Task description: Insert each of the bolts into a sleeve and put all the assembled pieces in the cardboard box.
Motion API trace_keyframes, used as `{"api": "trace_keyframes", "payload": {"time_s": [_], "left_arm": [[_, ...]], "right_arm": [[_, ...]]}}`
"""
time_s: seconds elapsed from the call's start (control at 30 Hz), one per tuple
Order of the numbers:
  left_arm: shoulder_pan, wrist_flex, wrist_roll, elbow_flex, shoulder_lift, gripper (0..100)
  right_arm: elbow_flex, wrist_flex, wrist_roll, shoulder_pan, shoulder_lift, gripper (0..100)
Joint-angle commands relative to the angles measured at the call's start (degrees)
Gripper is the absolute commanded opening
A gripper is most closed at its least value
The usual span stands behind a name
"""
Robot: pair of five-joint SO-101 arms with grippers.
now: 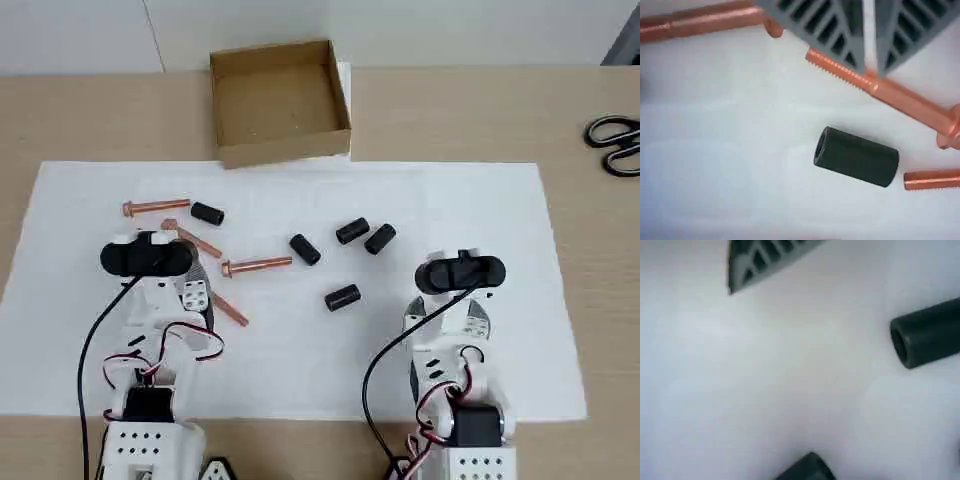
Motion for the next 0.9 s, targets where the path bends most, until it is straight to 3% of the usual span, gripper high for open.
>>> {"api": "trace_keyframes", "payload": {"time_s": [0.0, 0.87], "left_arm": [[-0.3, 0.0, -0.4, -0.3, -0.4, 1], [1.0, -0.1, -0.4, -0.3, -0.4, 1]], "right_arm": [[-0.4, 0.0, 0.4, 0.0, -0.9, 28.4], [-0.4, 0.0, 0.4, -0.3, -0.9, 28.4]]}}
